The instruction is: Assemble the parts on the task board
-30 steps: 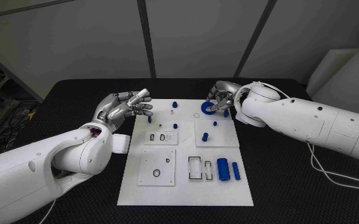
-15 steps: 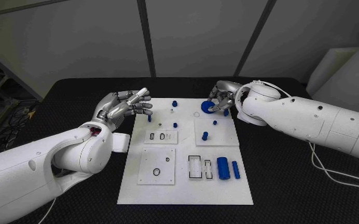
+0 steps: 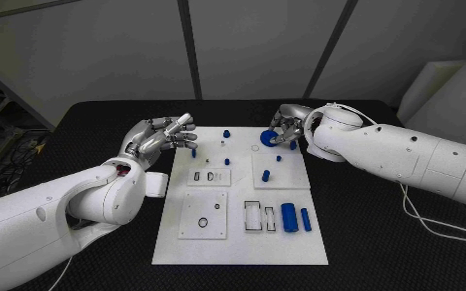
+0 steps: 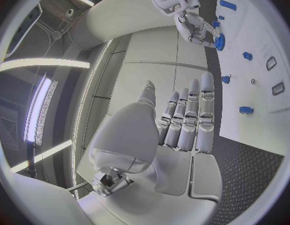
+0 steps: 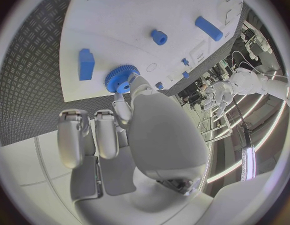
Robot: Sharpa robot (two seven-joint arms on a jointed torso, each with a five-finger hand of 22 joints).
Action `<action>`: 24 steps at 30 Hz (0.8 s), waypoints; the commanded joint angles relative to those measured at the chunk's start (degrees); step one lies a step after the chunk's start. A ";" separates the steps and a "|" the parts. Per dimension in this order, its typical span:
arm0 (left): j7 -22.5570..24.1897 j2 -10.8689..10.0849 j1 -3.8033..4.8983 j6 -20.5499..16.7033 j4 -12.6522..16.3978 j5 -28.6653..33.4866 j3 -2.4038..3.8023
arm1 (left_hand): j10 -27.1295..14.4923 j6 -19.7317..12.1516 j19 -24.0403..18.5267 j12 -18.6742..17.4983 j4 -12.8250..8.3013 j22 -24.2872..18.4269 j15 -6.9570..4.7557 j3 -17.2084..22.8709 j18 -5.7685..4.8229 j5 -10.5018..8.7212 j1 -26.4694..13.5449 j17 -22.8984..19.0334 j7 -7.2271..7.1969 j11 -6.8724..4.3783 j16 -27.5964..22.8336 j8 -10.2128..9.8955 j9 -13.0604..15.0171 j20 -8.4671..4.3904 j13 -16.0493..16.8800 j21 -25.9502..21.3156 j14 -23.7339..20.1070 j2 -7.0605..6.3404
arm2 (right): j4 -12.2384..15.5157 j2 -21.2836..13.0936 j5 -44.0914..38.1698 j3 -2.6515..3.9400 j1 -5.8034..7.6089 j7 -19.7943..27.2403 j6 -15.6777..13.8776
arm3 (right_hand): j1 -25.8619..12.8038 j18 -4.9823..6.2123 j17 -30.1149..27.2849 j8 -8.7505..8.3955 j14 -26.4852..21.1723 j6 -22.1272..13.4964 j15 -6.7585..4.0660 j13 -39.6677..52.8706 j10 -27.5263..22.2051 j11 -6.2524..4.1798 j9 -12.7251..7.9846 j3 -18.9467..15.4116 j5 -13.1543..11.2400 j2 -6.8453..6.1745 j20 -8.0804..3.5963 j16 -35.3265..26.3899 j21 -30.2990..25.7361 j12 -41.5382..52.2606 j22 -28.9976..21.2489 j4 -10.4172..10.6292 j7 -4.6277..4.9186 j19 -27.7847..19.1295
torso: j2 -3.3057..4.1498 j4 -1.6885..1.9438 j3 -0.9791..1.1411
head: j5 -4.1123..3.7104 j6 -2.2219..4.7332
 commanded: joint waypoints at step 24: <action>0.11 -0.08 0.00 0.52 0.10 -0.18 0.04 | 0.41 0.34 -0.28 -0.29 -0.56 -0.15 -0.07 0.12 -0.60 -0.09 0.81 0.16 0.08 0.10 -0.38 -0.46 -0.03 0.13 -0.05 -0.42 -0.04 0.20 | 8.63 -1.13 -8.32 0.00 -0.22 -0.79 -11.94 | 0.27 -1.70 8.00 1.76 4.59 7.94 -1.45 6.73 4.06 -1.92 0.94 4.69 -1.40 2.71 -1.20 1.59 1.57 5.71 13.11 -1.81 -2.18 4.37 | -0.09 0.04 -0.08 | 0.42 0.03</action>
